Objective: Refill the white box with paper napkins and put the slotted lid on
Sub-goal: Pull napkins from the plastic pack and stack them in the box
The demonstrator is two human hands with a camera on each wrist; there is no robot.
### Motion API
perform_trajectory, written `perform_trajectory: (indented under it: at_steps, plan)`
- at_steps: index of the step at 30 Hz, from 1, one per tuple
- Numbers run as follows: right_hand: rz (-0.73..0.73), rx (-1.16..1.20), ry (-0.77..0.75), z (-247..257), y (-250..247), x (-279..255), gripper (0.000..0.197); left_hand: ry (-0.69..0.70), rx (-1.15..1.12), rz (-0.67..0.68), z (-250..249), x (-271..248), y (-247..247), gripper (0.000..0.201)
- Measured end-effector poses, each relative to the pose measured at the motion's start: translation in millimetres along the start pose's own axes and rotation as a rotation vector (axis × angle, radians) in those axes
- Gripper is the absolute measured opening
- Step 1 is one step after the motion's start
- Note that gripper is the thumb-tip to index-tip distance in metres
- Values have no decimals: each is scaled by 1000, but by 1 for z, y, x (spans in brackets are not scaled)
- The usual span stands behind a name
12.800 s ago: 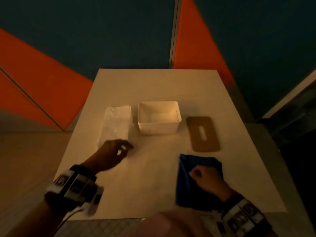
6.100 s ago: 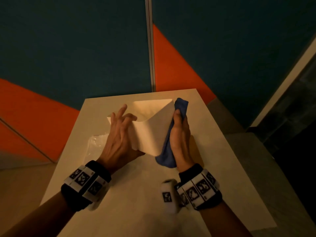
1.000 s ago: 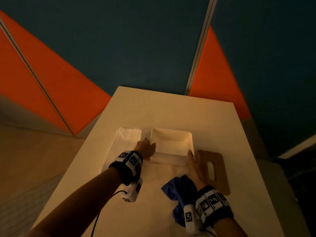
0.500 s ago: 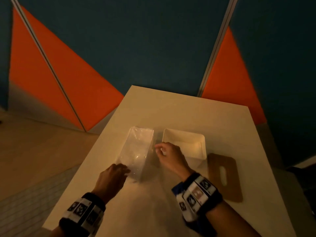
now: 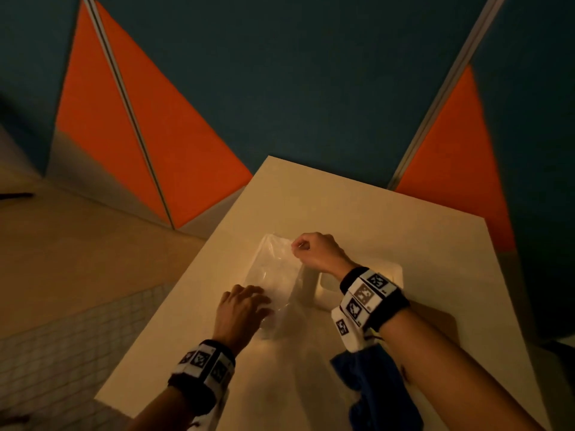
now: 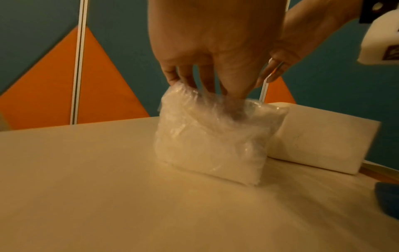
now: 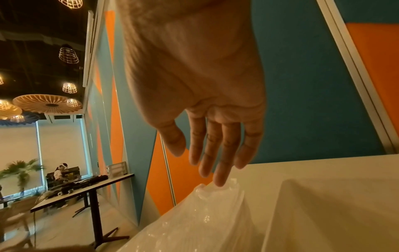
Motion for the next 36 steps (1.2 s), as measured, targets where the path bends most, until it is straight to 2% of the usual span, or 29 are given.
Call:
perform_trajectory:
  at_steps: [2, 4, 7, 10, 13, 15, 17, 20, 22, 28, 33, 36]
  plan:
    - [-15, 8, 1, -2, -6, 5, 23, -6, -61, -11, 3, 2, 2, 23]
    - [-41, 26, 0, -4, -13, 11, 23, -90, -274, -94, 6, 5, -1, 16]
    - [-97, 11, 9, -6, -25, 22, 20, -386, -787, -264, 15, 6, -11, 7]
    - [-85, -108, -21, -1, -26, 34, 23, -669, -1258, -384, 28, 6, -15, 21]
    - [72, -261, -140, 14, -10, 44, 26, -890, -1632, -332, 41, 13, -12, 33]
    - [158, -399, -247, 25, 4, 48, 33, -1008, -1770, -260, 48, 16, -9, 30]
    - [210, -564, -415, 37, 19, 49, 42, -1055, -1830, -217, 52, 19, -9, 18]
    - [257, -812, -673, 50, 42, 48, 51, -1064, -1833, -188, 54, 22, -10, 18]
    - [271, -906, -753, 53, 53, 49, 53, -1055, -1842, -190, 54, 22, -13, 18]
    - [254, -883, -767, 54, 60, 55, 43, -1047, -1879, -204, 54, 19, -12, 20]
    - [180, -837, -797, 53, 58, 54, 33, -1091, -1894, -242, 55, 19, -10, 20]
    - [192, -798, -779, 51, 54, 52, 29, -1105, -1910, -252, 58, 17, -8, 18]
Point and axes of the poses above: each hand's wrist, its own x-axis towards the middle knuckle, its own y-axis out of the palm, z = x × y, the point moved 2 cm from there along x, towards the middle knuckle, and after that the axes turned 3 degrees about -x, right-handed, at the moved point
